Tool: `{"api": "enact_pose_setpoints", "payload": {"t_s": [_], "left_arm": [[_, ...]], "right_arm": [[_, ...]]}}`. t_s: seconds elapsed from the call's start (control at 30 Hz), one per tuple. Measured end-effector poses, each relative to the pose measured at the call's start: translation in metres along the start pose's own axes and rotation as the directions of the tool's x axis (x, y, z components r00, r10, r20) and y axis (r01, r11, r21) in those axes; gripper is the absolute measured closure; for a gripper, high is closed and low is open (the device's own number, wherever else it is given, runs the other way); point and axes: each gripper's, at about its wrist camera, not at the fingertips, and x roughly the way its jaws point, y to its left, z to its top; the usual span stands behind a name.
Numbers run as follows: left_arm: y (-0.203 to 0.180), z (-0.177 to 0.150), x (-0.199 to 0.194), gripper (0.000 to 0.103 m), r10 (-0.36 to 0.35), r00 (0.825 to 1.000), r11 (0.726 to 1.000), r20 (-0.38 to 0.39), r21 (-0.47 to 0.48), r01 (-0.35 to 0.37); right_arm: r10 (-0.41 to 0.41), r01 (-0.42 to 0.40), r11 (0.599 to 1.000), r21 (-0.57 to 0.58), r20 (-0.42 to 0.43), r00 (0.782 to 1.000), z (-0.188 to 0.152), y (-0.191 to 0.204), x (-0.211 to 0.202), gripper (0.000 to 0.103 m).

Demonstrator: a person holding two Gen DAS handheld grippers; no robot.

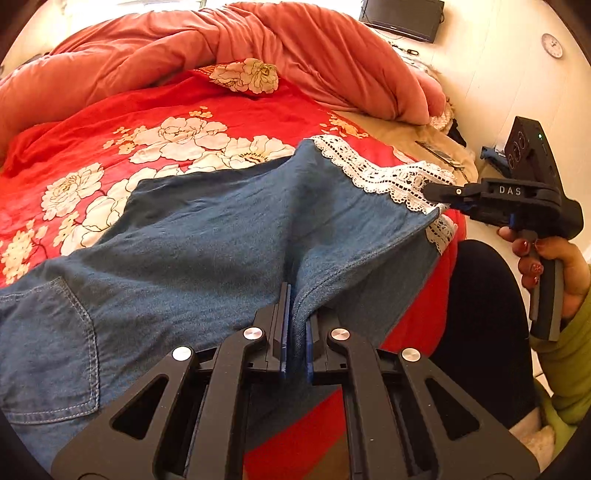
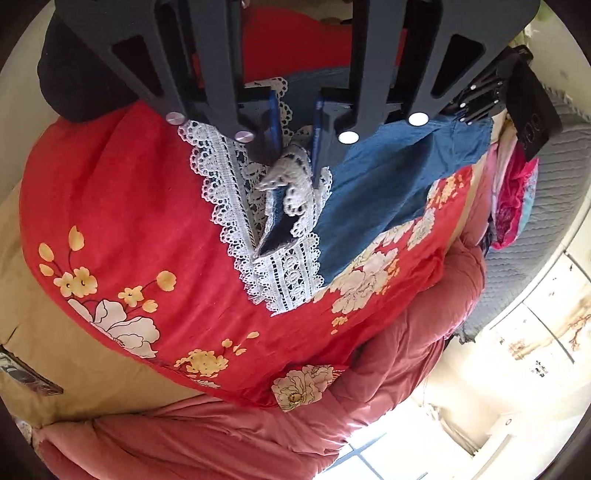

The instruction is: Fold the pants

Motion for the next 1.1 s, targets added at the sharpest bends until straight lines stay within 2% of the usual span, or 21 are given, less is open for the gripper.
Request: {"api": "enact_pose_setpoints", "payload": {"t_s": [0.13,0.27,0.43,0.6,0.67,0.7,0.73,0.8,0.93,1.03,1.1], "left_arm": [[-0.009,-0.007,-0.001,0.101,0.0,1.0,1.0,0.0,0.029,0.0],[-0.02,-0.012,0.006,0.101,0.046,0.999,0.996,-0.018,0.077,-0.045],[-0.019,-0.016,0.008,0.099,0.05,0.998,0.996,-0.024,0.08,-0.048],[-0.017,-0.016,0.009,0.098,0.036,0.999,0.996,-0.018,0.076,-0.035],[-0.019,-0.015,0.006,0.085,0.018,1.0,0.997,-0.006,0.08,-0.018],[-0.021,-0.015,0.004,0.082,0.011,1.0,0.996,0.002,0.087,-0.011],[-0.023,-0.016,0.002,0.08,0.003,1.0,0.996,0.007,0.094,-0.004],[-0.027,-0.017,0.005,0.08,0.007,1.0,0.995,-0.004,0.101,-0.006],[-0.031,-0.021,0.015,0.08,0.031,0.999,0.993,-0.034,0.119,-0.027],[-0.027,-0.02,0.012,0.08,0.017,0.999,0.994,-0.031,0.106,-0.014],[-0.024,-0.017,0.006,0.08,-0.002,1.0,0.996,-0.022,0.095,0.004]], "right_arm": [[-0.037,0.037,0.998,-0.058,0.003,0.999,-0.002,0.003,-0.011,0.094],[-0.057,0.056,0.998,-0.023,-0.039,0.998,-0.01,-0.01,-0.005,0.094],[-0.033,0.036,0.998,0.042,-0.072,0.997,-0.018,-0.027,-0.002,0.093],[-0.004,0.007,0.998,0.06,-0.051,0.999,-0.016,-0.029,-0.014,0.077],[-0.021,0.022,0.999,0.048,-0.035,0.999,-0.014,-0.028,-0.018,0.078],[-0.038,0.039,0.998,0.044,-0.028,0.999,-0.013,-0.028,-0.019,0.082],[-0.059,0.059,0.998,0.029,-0.025,0.998,-0.012,-0.028,-0.02,0.088],[-0.114,0.113,0.993,-0.02,-0.041,0.993,-0.014,-0.025,-0.016,0.088],[-0.164,0.161,0.986,-0.041,-0.072,0.984,-0.019,-0.026,-0.008,0.088],[-0.218,0.215,0.975,-0.058,-0.057,0.974,-0.017,-0.022,-0.015,0.068],[-0.213,0.212,0.975,-0.072,-0.004,0.977,-0.014,-0.017,-0.026,0.068]]}}
